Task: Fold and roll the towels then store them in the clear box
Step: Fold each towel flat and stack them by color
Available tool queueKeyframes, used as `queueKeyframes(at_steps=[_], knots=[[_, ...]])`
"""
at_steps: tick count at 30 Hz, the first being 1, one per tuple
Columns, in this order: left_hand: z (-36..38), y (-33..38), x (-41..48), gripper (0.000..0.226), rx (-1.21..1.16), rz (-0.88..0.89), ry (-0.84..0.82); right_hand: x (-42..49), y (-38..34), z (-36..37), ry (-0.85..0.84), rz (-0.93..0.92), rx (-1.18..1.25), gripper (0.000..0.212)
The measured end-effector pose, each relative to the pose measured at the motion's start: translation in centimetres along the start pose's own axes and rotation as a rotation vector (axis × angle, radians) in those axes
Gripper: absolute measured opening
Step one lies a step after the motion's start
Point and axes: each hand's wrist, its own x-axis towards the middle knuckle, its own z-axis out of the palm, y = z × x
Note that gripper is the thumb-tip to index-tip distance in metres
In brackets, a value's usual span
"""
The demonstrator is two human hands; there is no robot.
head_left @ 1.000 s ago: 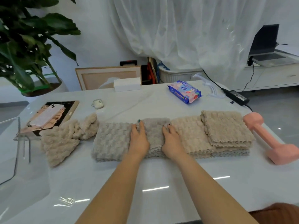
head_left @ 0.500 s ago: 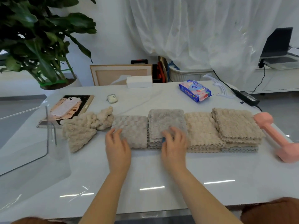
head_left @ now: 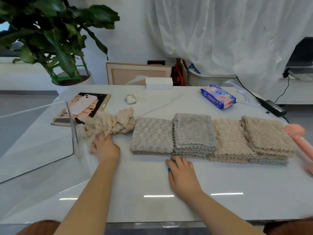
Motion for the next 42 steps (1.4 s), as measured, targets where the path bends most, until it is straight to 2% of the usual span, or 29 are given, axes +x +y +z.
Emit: queueKeyframes(at_steps=[2, 4, 6, 7, 9, 11, 12, 14, 16, 18, 19, 21, 22, 25, 27, 29, 30, 33, 35, 37, 38, 40, 41, 42], knots=[[0.4, -0.4, -1.6, 0.031, -0.232, 0.037, 0.165, 0.0, 0.1, 0.0, 0.011, 0.006, -0.012, 0.030], [-0.3, -0.4, -4.5, 0.020, -0.539, -0.029, 0.322, 0.1, 0.0, 0.1, 0.028, 0.005, -0.013, 0.030], [-1.4, 0.0, -7.7, 0.030, -0.781, -0.149, 0.362, 0.2, -0.1, 0.1, 0.037, -0.001, -0.008, 0.030], [-1.9, 0.2, -9.4, 0.033, -0.820, -0.183, 0.363, 0.2, -0.1, 0.1, 0.038, -0.001, -0.007, 0.030], [-2.6, 0.4, -12.3, 0.037, -0.832, -0.222, 0.293, 0.2, 0.0, 0.1, 0.035, 0.007, -0.002, 0.030], [-3.3, 0.0, -14.0, 0.036, -0.807, -0.263, 0.149, 0.0, -0.1, 0.1, 0.038, 0.002, 0.009, 0.030], [-3.4, -0.4, -14.1, 0.031, -0.735, -0.243, 0.061, -0.1, 0.0, 0.1, 0.040, -0.003, 0.019, 0.029], [-3.8, -1.4, -14.1, 0.019, -0.491, -0.052, -0.112, -0.2, 0.2, 0.2, 0.052, -0.027, 0.065, 0.026], [-4.3, -2.2, -14.2, 0.017, -0.307, 0.205, -0.255, -0.4, 0.0, 0.0, 0.068, 0.026, 0.242, 0.022], [-4.5, -3.1, -14.9, 0.025, -0.148, 0.491, -0.343, -0.8, -1.1, -1.3, 0.049, 0.233, 0.624, 0.017], [-4.4, -3.3, -15.4, 0.032, -0.104, 0.575, -0.370, -0.9, -1.9, -2.2, 0.011, 0.363, 0.866, 0.015], [-4.4, -3.6, -16.5, 0.045, -0.105, 0.583, -0.424, -0.9, -3.2, -4.0, -0.086, 0.552, 1.270, 0.017], [-4.5, -3.7, -16.9, 0.049, -0.172, 0.554, -0.426, -0.7, -3.5, -4.8, -0.162, 0.604, 1.348, 0.023], [-5.0, -3.9, -17.7, 0.049, -0.421, 0.405, -0.326, 0.0, -4.2, -6.0, -0.470, 0.547, 1.222, 0.030], [-5.1, -4.0, -17.9, 0.061, -0.350, 0.343, -0.237, 0.2, -4.5, -5.7, -0.547, 0.522, 1.148, 0.027], [-5.3, -4.1, -17.9, 0.076, -0.193, 0.236, -0.206, 0.0, -4.8, -5.1, -0.498, 0.479, 1.104, 0.007], [-5.4, -4.0, -17.8, 0.076, -0.150, 0.188, -0.222, -0.1, -4.6, -4.6, -0.442, 0.449, 1.053, 0.008], [-5.8, -3.5, -17.5, 0.052, -0.155, 0.188, -0.220, -0.7, -3.4, -5.4, -0.259, 0.450, 0.973, 0.004], [-6.1, -2.7, -17.4, 0.035, -0.192, 0.203, -0.196, -1.6, -1.8, -6.8, -0.212, 0.440, 0.940, 0.006], [-6.1, -1.5, -17.6, 0.024, -0.261, 0.233, -0.193, -2.9, 0.0, -8.4, -0.201, 0.404, 0.954, 0.014], [-5.9, -0.5, -17.9, 0.023, -0.320, 0.255, -0.220, -3.8, 1.2, -9.3, -0.187, 0.390, 0.979, 0.026], [-6.1, 1.5, -18.6, 0.026, -0.505, 0.274, -0.344, -5.2, 3.1, -11.3, -0.161, 0.369, 0.994, 0.045], [-6.1, 2.9, -19.1, 0.027, -0.618, 0.274, -0.418, -5.9, 4.3, -12.5, -0.134, 0.371, 0.976, 0.041], [-6.3, 4.0, -19.4, 0.027, -0.720, 0.264, -0.464, -6.4, 5.2, -13.7, -0.126, 0.370, 0.954, 0.027]])
